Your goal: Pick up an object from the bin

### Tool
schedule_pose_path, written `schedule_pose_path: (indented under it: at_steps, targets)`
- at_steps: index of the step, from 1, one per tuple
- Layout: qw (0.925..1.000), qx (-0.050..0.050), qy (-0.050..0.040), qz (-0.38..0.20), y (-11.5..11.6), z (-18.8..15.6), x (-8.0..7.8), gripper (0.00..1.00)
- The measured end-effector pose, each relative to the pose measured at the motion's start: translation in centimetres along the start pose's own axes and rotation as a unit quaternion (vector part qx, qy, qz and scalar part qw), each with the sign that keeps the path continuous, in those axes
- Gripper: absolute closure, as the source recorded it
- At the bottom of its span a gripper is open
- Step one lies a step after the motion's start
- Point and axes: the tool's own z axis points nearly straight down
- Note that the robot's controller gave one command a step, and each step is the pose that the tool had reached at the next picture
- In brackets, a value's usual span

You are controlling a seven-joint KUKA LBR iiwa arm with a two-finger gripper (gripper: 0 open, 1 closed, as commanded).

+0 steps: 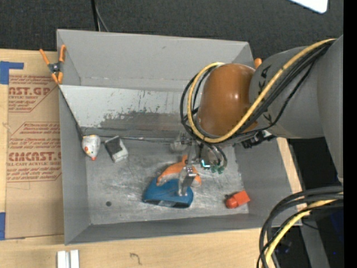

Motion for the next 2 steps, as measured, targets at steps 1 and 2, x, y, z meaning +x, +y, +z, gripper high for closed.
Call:
schedule_pose_path:
  at_steps: [1, 2]
  targets:
    - [1.0, 0.0, -0.0009, 0.0, 0.0, -0.1, -0.1, 0.0]
    - [0.9996, 0.0, -0.003, -0.029, -2.1, 3.8, -1.0, 1.0]
